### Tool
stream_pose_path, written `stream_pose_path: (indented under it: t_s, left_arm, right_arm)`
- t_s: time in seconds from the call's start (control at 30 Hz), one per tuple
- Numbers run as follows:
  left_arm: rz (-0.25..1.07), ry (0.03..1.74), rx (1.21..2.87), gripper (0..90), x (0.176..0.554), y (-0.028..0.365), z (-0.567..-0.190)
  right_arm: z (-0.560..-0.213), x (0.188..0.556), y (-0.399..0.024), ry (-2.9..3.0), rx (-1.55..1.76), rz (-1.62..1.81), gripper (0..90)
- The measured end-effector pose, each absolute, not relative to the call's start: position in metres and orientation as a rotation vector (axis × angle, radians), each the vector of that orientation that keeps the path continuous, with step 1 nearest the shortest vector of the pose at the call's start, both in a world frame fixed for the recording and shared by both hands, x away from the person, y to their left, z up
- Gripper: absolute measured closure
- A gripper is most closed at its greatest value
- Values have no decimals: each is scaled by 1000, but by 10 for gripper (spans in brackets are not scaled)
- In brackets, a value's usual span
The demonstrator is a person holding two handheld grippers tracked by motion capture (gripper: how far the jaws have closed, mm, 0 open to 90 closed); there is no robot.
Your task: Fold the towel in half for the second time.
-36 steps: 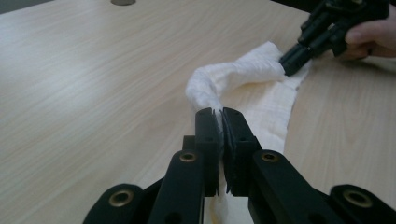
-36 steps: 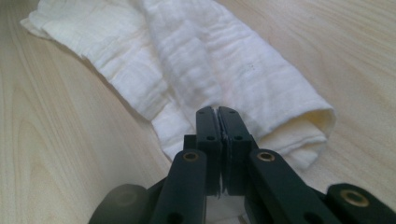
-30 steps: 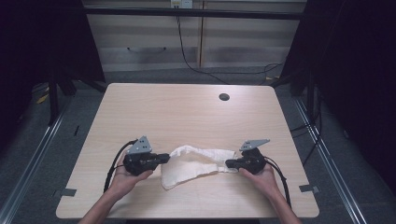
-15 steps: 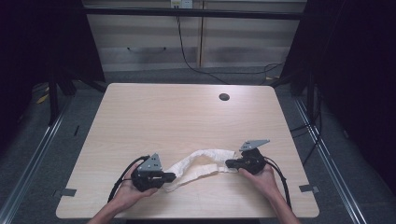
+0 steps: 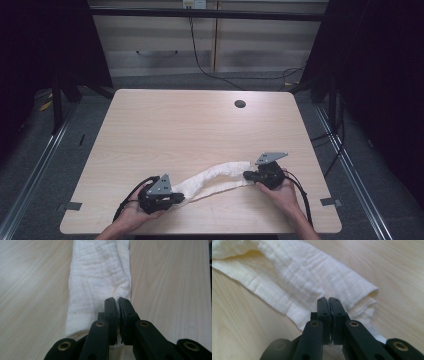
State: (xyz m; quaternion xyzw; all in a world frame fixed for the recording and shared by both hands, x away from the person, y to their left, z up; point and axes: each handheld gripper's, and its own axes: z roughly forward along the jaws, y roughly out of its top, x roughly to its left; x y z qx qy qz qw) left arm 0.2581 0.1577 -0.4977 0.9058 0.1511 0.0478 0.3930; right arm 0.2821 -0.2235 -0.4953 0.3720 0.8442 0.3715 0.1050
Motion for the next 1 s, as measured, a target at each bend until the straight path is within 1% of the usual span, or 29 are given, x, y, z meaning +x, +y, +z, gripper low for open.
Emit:
stream_pose_path:
  t_s: [0.1,0.43,0.57,0.77,0.87,1.0]
  left_arm:
    - [129,421,2281,857,260,164,-499]
    - [185,439,2287,859,262,170,-499]
    - [180,450,2276,859,263,171,-500]
    - [204,504,2266,859,278,175,-501]
    - [201,541,2249,859,290,178,-502]
    - [190,582,2228,858,296,182,-502]
  right_arm:
    - [-492,272,-230,2460,1088,1100,880]
    - [-495,239,-244,2424,1097,1057,880]
    - [-495,227,-241,2429,1069,1002,880]
    - [-497,230,-239,2422,1096,1021,879]
    - [-499,238,-237,2420,1107,1048,878]
    - [-500,247,-236,2412,1143,1086,878]
